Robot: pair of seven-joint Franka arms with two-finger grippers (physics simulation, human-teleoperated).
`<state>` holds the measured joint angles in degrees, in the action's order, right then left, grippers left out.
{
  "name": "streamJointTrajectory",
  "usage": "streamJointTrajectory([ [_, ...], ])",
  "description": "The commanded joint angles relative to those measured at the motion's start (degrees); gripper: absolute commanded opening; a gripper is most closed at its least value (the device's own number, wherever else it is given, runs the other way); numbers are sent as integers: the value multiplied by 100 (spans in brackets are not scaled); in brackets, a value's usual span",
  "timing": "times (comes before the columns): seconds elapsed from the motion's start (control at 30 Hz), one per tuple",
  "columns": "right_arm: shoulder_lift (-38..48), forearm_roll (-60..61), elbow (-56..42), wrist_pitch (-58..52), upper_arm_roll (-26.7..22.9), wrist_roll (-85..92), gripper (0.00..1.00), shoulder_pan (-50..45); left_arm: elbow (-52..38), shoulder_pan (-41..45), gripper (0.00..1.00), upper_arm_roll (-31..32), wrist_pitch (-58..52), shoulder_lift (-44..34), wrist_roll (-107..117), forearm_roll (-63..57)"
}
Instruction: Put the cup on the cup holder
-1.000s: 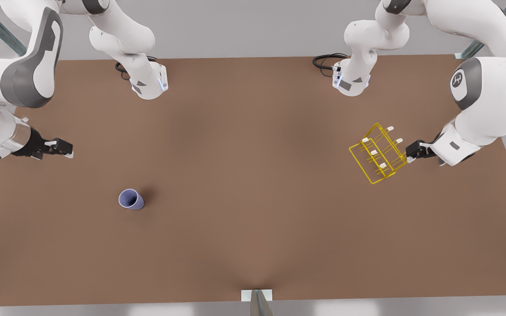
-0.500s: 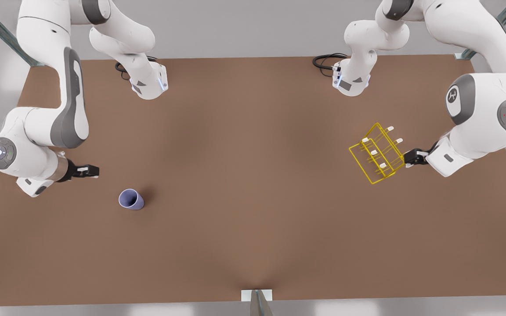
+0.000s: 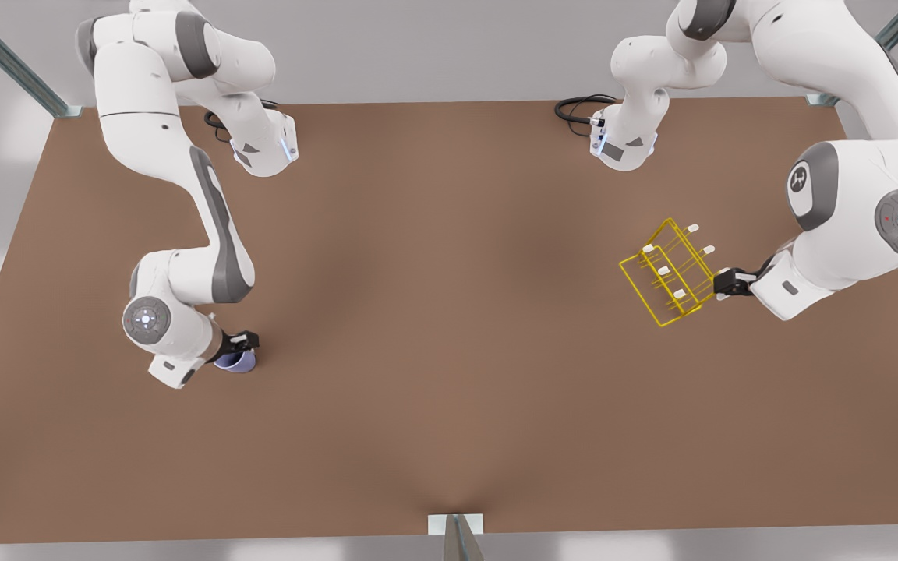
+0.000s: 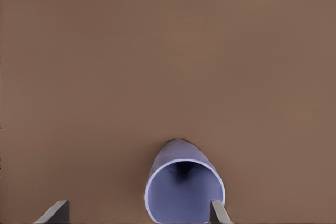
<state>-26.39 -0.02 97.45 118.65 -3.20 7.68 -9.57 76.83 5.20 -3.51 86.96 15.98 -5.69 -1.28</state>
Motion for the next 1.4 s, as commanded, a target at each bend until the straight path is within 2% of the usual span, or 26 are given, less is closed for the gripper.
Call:
streamJointTrajectory([
  [0.0, -112, 108, -24, 580, -31, -461, 100, -97, -1, -1, 100, -1, -21, 1, -20, -3],
  [0.23, -148, 363, 257, 606, -58, -469, 100, -97, -1, 8, 100, -1, -30, 28, -20, -3],
  [0.47, -33, 363, 925, 1248, -49, -470, 100, -194, -1, 8, 100, -1, -65, 45, -20, -3],
  [0.8, -121, 301, 1091, 1459, -58, -373, 100, -133, -1, 8, 100, -1, -65, 89, -12, -3],
  [0.9, -148, 292, 1268, 1705, -58, -373, 86, -133, -1, 8, 100, -1, -65, 107, -20, -3],
  [0.93, -139, 292, 1268, 1661, -58, -373, 75, -133, -1, 8, 100, -1, -65, 107, -12, -3],
  [1.0, -121, 292, 1259, 1635, -58, -197, 74, -106, -1, 8, 100, -1, -65, 107, -20, -3],
  [1.07, -130, 275, 1250, 1635, -66, -83, 66, -97, -1, 8, 100, -1, -56, 124, -20, -12],
  [1.17, -139, 275, 1241, 1635, -102, 172, 34, -97, -1, -1, 100, -1, -56, 151, -20, -3],
  [1.2, -165, 275, 1250, 1635, -110, 233, 26, -89, -1, -1, 100, -1, -56, 151, -20, -3],
  [1.23, -156, 275, 1250, 1635, -110, 242, 21, -89, -1, -1, 100, -1, -48, 151, -20, -3],
  [1.37, -33, 275, 1250, 1459, -110, 242, 21, -89, -1, -1, 100, -1, -65, 159, -11, -3],
])
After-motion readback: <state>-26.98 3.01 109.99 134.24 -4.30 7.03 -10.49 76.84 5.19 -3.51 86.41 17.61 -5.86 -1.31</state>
